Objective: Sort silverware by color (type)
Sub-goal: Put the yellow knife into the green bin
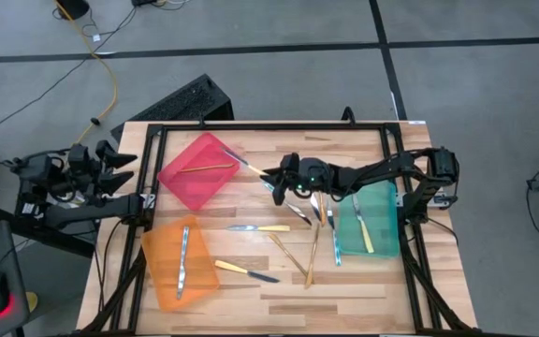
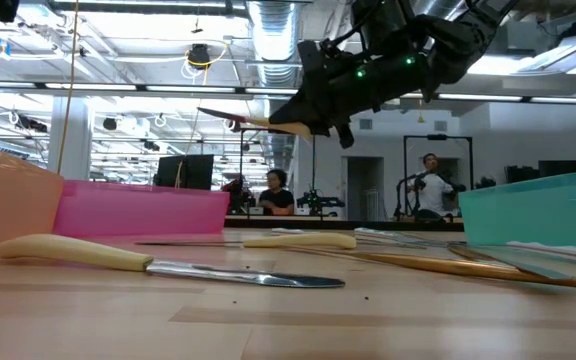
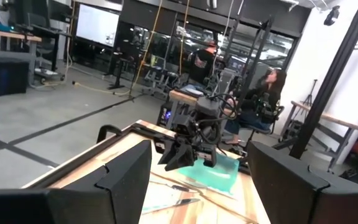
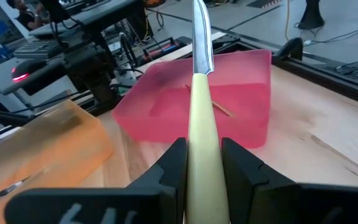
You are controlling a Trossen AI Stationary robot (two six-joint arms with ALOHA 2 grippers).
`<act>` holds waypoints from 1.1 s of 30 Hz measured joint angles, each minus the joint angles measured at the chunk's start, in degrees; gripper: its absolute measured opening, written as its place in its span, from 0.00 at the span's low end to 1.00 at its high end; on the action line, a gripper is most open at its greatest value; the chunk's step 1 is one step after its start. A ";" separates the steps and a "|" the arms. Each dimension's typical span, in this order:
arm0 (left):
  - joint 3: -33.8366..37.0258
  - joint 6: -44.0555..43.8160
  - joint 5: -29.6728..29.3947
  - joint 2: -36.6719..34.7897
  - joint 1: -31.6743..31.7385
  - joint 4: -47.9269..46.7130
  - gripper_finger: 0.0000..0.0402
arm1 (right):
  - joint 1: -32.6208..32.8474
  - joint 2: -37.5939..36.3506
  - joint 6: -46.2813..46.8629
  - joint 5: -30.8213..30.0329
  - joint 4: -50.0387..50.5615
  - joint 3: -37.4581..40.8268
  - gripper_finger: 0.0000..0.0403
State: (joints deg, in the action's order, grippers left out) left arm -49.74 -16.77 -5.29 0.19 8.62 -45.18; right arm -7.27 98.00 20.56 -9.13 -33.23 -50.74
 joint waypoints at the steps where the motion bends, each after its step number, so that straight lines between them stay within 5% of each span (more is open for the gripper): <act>1: 0.00 0.23 -0.07 0.00 -0.01 -0.05 0.61 | -0.02 0.00 0.00 -0.02 0.00 0.00 0.22; 33: 0.00 1.46 -3.21 0.00 0.00 -3.12 0.61 | -3.04 0.01 1.69 -1.83 -0.67 0.00 0.22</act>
State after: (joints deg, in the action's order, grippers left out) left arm -49.74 -15.31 -8.50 0.19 8.62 -48.30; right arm -10.31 98.01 22.25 -10.95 -33.90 -50.74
